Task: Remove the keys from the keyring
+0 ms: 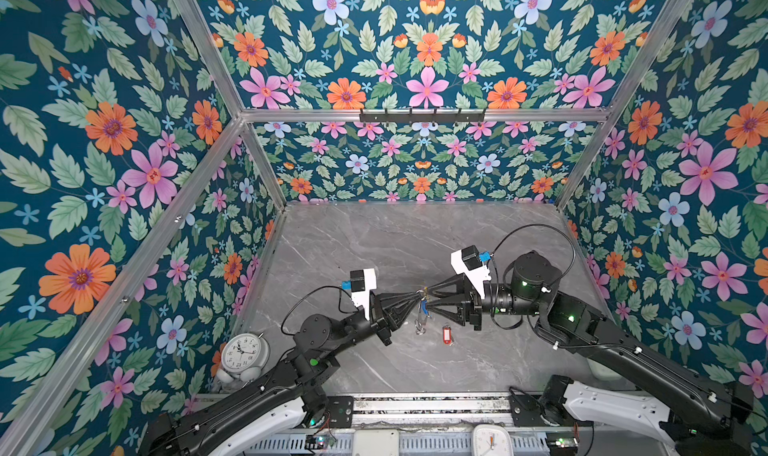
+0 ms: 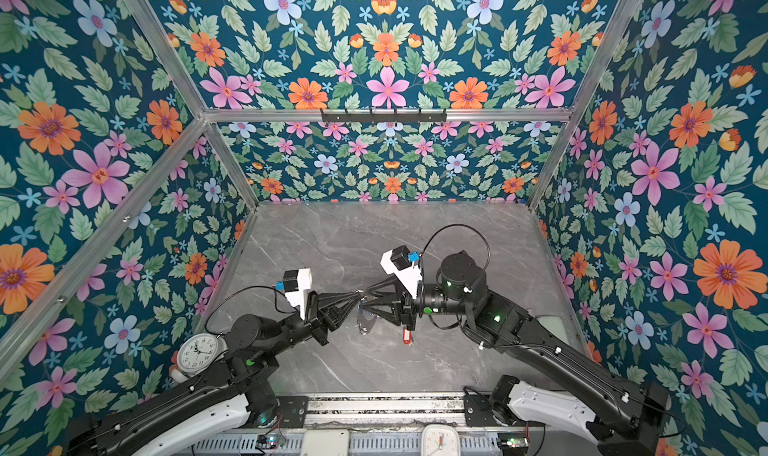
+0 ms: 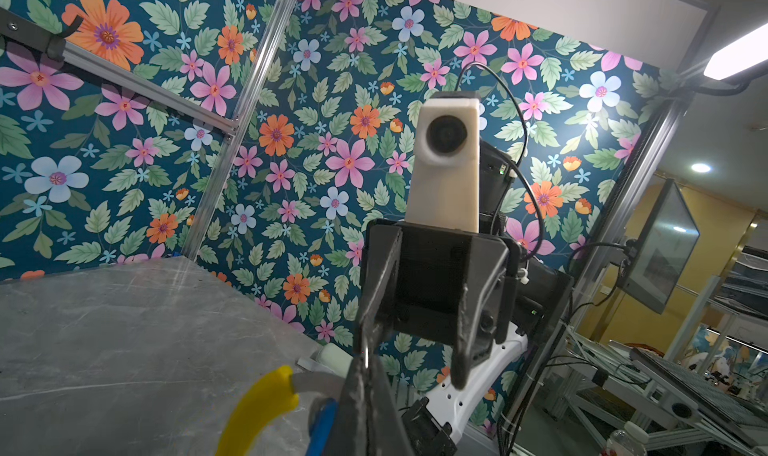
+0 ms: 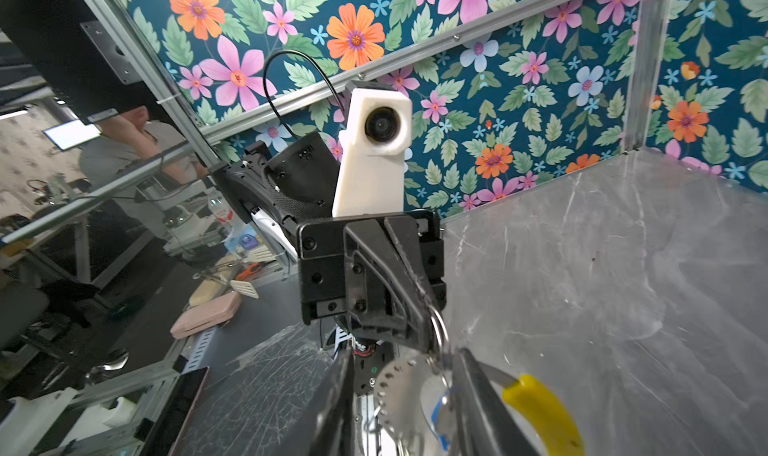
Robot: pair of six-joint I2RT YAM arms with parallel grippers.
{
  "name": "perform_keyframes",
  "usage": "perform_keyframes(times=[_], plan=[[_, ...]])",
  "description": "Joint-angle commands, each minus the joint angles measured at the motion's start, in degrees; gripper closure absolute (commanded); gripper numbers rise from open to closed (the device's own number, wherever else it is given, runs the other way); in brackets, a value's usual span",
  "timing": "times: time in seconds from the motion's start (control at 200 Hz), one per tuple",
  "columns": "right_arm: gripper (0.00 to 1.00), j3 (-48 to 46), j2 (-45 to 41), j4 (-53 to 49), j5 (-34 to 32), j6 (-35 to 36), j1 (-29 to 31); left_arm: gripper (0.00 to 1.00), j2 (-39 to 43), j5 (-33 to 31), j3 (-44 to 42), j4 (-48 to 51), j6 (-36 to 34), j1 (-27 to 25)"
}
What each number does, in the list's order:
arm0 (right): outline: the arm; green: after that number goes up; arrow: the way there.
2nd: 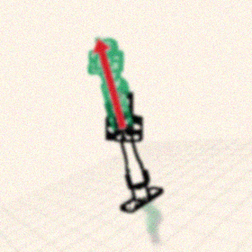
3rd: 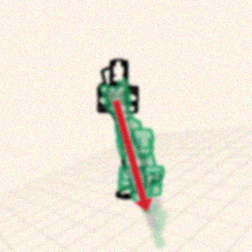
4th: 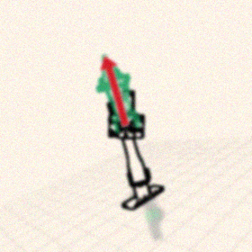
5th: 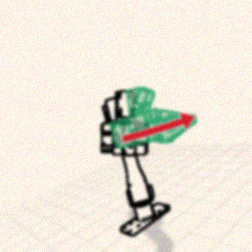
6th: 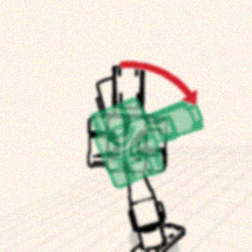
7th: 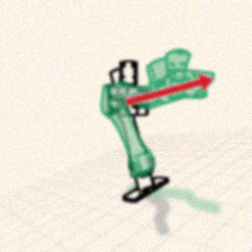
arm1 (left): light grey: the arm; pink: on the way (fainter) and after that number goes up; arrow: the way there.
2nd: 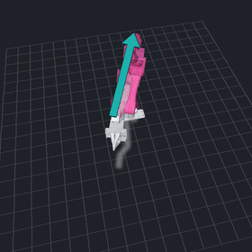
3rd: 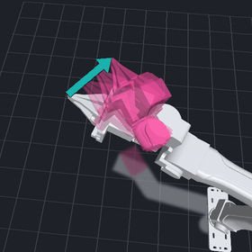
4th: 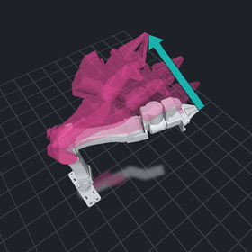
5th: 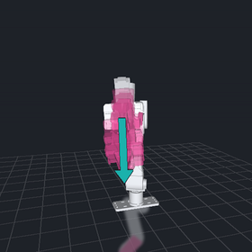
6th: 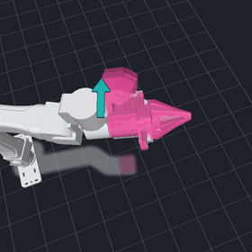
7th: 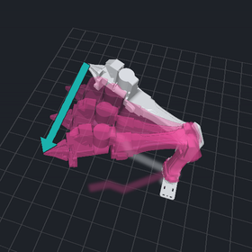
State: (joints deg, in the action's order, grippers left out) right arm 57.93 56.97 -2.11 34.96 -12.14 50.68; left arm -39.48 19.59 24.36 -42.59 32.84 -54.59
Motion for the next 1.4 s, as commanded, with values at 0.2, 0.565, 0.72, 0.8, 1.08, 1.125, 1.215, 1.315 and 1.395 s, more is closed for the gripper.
perform_keyframes(times=[0.2, 0.565, 0.72, 0.8, 1.08, 1.125, 1.215, 1.315, 1.395], plan=[[0.77, -1.77, 0.07, 3.87, 1.69, -2.91, 0.04, 1.00, 0.11, 1.21, -0.23, -4.00, 0.12, 0.01], [1.00, -1.43, 0.33, 2.87, 1.29, -2.91, 0.02, 1.00, -0.29, 1.54, -0.05, -3.99, 0.77, 0.02], [1.00, 0.34, 0.16, -3.20, 0.42, -1.27, -0.06, 0.74, 0.18, 1.33, 0.70, -0.03, 2.17, 0.02], [1.00, 1.96, 0.00, -8.73, 0.46, 0.75, -0.39, 0.61, 1.53, 1.26, 1.56, 5.51, 2.04, 0.01], [1.00, 9.01, 1.51, -28.46, -0.88, 9.68, -1.11, 0.60, 1.63, 5.69, 11.62, 31.90, -4.36, 0.18], [1.00, 10.06, 2.04, -30.62, -1.44, 10.99, -1.11, 0.62, 0.54, 6.74, 13.66, 35.21, -5.32, 0.19], [1.00, 12.00, 2.91, -33.93, -2.04, 12.55, -1.08, 0.65, -1.50, 8.40, 17.04, 40.08, -6.75, 0.19], [1.00, 13.31, 3.53, -35.77, -2.54, 13.36, -1.11, 0.65, -3.34, 9.16, 20.14, 44.00, -8.11, 0.23], [1.00, 13.98, 4.01, -36.69, -2.70, 13.66, -1.11, 0.66, -4.39, 9.89, 21.61, 45.43, -8.75, 0.18]])
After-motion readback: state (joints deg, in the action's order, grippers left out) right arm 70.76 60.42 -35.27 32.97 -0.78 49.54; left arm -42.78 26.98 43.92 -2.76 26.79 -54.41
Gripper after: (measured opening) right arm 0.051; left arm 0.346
